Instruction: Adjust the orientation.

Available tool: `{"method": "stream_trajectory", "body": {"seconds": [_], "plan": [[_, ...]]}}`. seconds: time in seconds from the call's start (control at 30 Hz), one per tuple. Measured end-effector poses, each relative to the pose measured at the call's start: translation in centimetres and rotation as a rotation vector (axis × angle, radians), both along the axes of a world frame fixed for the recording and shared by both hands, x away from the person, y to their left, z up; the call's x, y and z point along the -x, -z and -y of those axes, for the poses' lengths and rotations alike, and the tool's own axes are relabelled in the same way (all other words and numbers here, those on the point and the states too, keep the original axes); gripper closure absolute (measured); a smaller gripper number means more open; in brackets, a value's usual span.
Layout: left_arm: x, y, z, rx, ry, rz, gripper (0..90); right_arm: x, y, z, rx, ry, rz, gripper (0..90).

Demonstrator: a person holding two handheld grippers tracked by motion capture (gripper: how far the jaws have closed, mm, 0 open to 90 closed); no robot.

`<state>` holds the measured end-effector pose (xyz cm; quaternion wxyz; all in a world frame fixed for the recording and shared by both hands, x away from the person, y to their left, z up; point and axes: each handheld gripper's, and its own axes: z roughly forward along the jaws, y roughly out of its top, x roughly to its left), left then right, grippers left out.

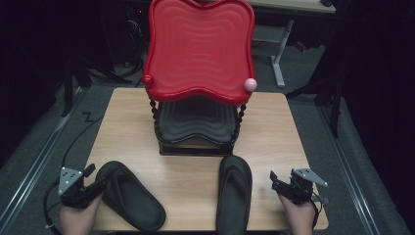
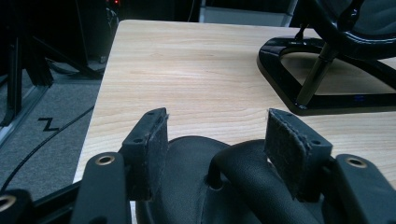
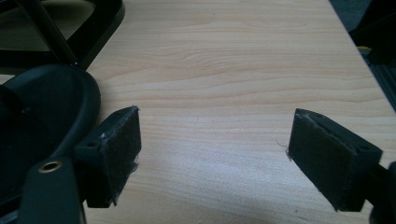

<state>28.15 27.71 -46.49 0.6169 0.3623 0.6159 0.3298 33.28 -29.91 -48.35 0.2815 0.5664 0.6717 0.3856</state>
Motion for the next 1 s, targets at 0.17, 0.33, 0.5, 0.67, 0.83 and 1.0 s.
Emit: {"method": "stream_trajectory", "body": {"seconds": [0.17, 0.33, 0.5, 0.67, 0.83, 1.0], "plan": [[0.1, -0.2, 0.1, -0.001, 0.001, -0.006, 40.8, 0.4, -0.1, -0.3, 0.023, 0.012, 0.024, 19.5], [0.1, -0.5, 0.7, 0.011, 0.009, -0.004, 40.1, 0.5, 0.0, -0.4, 0.031, 0.003, 0.023, 21.1], [0.1, -0.4, 1.2, 0.014, 0.024, -0.005, 39.4, 0.4, 0.4, -0.5, 0.032, 0.005, 0.009, 21.8], [0.2, -0.5, 1.9, 0.007, 0.040, -0.005, 38.7, 0.4, 0.5, -0.4, 0.034, -0.003, 0.011, 22.7], [0.3, -0.5, 3.1, -0.011, 0.056, -0.021, 38.5, 0.4, 0.4, -0.5, 0.027, -0.006, 0.017, 23.3], [0.4, -1.0, 4.2, -0.025, 0.063, -0.039, 39.7, 0.5, 0.3, -0.8, 0.021, -0.018, 0.023, 23.5]]}}
